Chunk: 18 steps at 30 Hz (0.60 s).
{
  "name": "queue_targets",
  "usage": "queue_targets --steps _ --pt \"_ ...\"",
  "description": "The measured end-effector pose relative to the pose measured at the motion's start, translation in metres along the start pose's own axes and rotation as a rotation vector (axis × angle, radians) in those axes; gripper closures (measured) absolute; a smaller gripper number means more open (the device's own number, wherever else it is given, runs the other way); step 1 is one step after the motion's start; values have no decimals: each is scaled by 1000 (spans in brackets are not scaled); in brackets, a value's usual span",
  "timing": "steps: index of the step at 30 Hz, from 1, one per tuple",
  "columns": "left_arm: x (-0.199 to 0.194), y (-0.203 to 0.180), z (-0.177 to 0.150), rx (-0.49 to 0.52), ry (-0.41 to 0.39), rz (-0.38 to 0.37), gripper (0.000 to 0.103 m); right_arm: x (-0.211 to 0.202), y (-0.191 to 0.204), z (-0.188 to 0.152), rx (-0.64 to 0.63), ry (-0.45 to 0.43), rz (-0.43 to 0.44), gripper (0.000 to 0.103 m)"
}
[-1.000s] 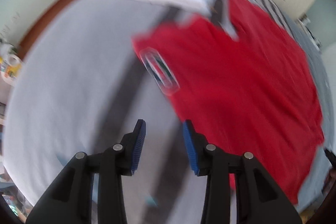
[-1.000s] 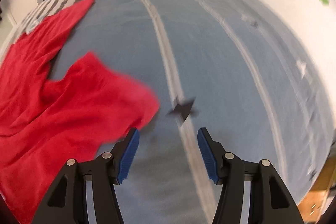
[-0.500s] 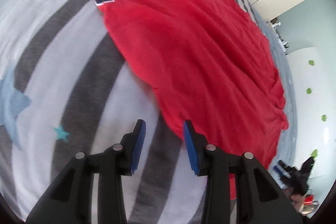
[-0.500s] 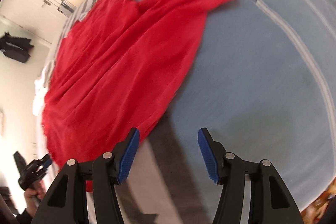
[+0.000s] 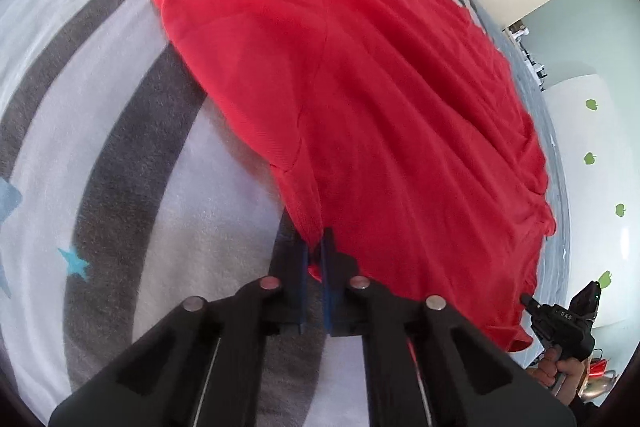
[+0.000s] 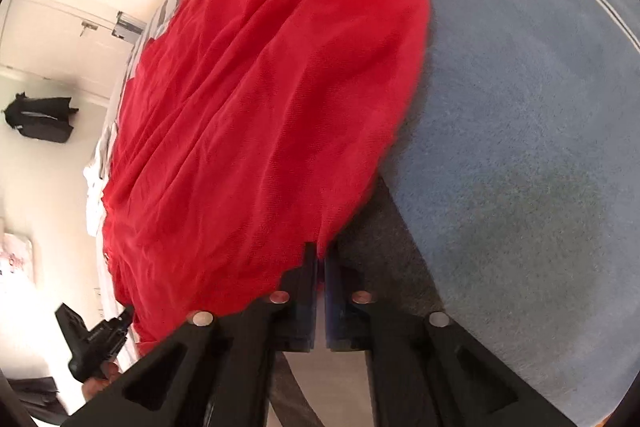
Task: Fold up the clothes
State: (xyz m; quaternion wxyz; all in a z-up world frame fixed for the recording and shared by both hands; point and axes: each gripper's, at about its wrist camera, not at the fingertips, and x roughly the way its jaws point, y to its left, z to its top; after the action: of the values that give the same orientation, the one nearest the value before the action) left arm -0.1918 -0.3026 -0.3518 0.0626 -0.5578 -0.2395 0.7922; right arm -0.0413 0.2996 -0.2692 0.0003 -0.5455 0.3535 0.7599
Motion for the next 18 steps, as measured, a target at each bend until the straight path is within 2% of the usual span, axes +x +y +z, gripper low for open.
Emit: queue_targets --steps 4,8,11,13,14,15,18 --pt "-26 3 5 -25 -28 -19 100 -38 9 6 -56 -39 62 101" --pt "-8 14 7 -17 35 38 100 -31 -6 -1 -67 21 24 101" --pt "-4 17 -4 -97 62 64 87 -16 -18 -5 -42 80 -26 90" --pt "-12 19 -8 -147 41 58 76 -22 -17 -5 -38 65 -31 88" --pt "-15 21 -9 -172 30 55 74 -26 -16 -5 -37 55 -34 84" --pt "-19 16 -12 -155 28 56 74 -30 -13 -5 -52 50 -39 76" --pt "-19 -7 -26 -77 86 9 74 -39 -5 -17 -115 79 -23 74"
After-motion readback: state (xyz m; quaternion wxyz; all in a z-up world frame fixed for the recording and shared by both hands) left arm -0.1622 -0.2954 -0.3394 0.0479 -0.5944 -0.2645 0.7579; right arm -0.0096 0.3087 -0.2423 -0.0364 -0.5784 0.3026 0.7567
